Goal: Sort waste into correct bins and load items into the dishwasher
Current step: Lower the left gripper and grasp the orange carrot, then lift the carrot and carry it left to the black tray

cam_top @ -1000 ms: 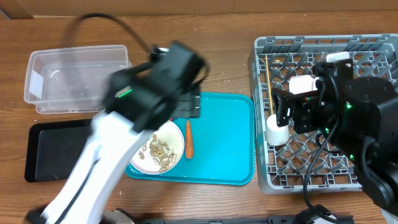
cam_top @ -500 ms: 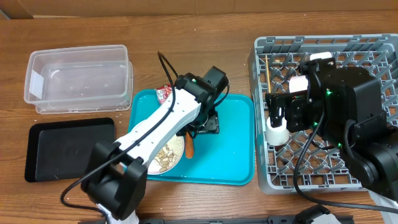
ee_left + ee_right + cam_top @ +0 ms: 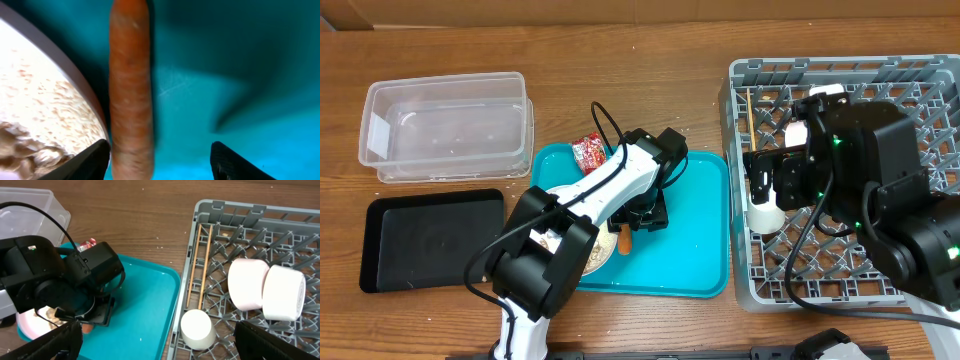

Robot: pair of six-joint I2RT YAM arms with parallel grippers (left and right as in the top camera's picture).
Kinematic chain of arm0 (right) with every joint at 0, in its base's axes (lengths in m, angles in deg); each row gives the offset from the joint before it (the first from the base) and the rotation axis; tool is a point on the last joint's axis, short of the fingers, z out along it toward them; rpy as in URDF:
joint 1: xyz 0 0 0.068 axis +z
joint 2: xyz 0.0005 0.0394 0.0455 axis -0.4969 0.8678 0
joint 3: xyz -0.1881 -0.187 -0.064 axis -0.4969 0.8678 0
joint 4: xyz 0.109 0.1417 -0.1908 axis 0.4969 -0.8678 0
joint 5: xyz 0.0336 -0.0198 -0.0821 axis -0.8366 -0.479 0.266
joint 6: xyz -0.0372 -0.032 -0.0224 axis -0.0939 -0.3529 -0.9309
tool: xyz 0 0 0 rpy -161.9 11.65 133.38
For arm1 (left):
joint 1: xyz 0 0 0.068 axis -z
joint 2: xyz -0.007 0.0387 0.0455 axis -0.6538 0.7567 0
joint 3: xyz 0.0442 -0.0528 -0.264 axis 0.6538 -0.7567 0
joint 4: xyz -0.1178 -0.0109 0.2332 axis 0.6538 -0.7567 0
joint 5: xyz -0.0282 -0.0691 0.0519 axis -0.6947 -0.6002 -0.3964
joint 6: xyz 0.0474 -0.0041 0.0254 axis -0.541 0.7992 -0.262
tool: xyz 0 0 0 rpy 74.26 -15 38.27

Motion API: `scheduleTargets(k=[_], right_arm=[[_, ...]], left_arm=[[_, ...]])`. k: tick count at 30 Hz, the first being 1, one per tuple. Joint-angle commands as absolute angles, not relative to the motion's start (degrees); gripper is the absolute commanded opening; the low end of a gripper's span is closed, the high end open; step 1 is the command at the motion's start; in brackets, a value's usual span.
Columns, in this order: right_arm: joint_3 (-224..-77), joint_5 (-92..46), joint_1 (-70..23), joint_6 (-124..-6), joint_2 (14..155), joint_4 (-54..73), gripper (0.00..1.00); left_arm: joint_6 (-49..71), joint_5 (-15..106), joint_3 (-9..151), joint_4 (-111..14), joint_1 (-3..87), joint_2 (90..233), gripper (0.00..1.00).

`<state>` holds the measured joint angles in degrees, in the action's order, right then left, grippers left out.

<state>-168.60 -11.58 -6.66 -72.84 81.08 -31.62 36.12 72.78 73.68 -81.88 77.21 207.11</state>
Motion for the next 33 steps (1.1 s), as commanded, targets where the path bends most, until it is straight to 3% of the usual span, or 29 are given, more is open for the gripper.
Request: scheduleTargets(k=[1, 9, 12, 18, 24, 27, 33], right_arm=[[-169.2, -11.6, -6.8, -72.4, 81.7, -31.4, 1.00], [-169.2, -11.6, -6.7, -72.4, 82.1, -31.8, 1.00], [-169.2, -11.6, -6.7, -72.4, 82.1, -31.8, 1.00], [-169.2, -11.6, -6.8, -72.4, 82.1, -31.8, 1.00], [-169.2, -11.6, -6.8, -72.4, 82.1, -31.8, 1.00], [-169.2, -11.6, -6.7, -72.4, 82.1, -32.5, 1.00], [-169.2, -11.6, -6.8, -72.4, 82.1, -34.4, 1.00]], left_arm=[[33.6, 72.2, 73.2, -80.3, 77.4, 208.2, 0.66], [30.7, 69.2, 73.2, -79.6, 77.3, 208.2, 0.49], [30.8, 67.3, 73.5, -80.5, 77.5, 208.2, 0.61], [31.8, 69.7, 77.7, -85.8, 77.5, 208.1, 0.62], [33.7, 69.3, 81.7, -86.7, 79.5, 208.2, 0.69], [37.4, 69.3, 80.8, -85.8, 80.0, 208.2, 0.62], [38.5, 69.3, 77.9, -82.5, 80.0, 208.2, 0.63]])
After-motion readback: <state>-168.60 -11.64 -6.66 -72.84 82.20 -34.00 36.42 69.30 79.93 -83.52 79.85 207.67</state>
